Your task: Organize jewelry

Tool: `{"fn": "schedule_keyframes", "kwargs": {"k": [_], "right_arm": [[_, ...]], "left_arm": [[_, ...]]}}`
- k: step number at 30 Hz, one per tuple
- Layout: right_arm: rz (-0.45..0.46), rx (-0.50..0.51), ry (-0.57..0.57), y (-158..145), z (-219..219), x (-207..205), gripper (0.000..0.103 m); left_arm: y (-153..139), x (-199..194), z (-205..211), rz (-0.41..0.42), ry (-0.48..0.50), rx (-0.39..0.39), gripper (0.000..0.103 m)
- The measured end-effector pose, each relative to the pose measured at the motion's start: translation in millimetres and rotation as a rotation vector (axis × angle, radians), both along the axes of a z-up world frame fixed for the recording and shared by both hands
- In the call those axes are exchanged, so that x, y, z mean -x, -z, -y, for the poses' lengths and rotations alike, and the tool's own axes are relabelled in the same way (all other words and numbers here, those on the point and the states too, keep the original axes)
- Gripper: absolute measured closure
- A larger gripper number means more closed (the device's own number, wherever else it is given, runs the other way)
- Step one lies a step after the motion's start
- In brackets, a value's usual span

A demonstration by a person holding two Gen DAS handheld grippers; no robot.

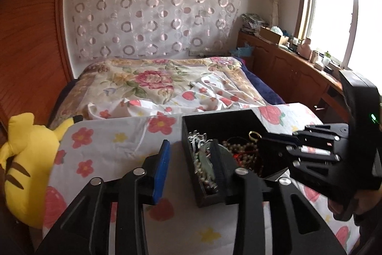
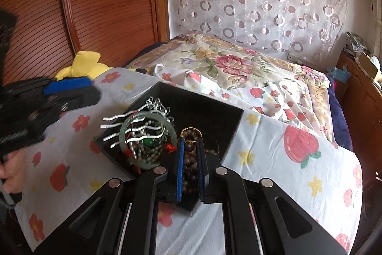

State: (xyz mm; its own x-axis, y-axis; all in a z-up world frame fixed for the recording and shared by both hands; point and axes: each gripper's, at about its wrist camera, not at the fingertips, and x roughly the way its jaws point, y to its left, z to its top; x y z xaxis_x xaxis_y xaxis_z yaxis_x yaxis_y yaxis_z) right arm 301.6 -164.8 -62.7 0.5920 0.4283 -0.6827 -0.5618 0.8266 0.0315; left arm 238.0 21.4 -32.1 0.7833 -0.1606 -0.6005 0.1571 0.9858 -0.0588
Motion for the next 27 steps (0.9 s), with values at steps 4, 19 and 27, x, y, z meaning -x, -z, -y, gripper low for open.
{"fn": "schedule_keyframes", "kwargs": {"k": [4, 19, 27], "right_arm": [[0.013, -0.01, 0.025, -2, -3, -6, 0.076], [0.046, -0.091, 0.073, -9, 39, 51, 0.046], [0.056, -0.149, 0.135, -4, 68, 99, 0.021]], "left_arm": [[-1, 12, -7, 0.026, -0.014, -0.01, 0.035], [9, 61, -9, 0.063, -0.02, 0.003, 0.008], [11, 95, 5, 0.107, -0.056, -0.032, 0.008]]}}
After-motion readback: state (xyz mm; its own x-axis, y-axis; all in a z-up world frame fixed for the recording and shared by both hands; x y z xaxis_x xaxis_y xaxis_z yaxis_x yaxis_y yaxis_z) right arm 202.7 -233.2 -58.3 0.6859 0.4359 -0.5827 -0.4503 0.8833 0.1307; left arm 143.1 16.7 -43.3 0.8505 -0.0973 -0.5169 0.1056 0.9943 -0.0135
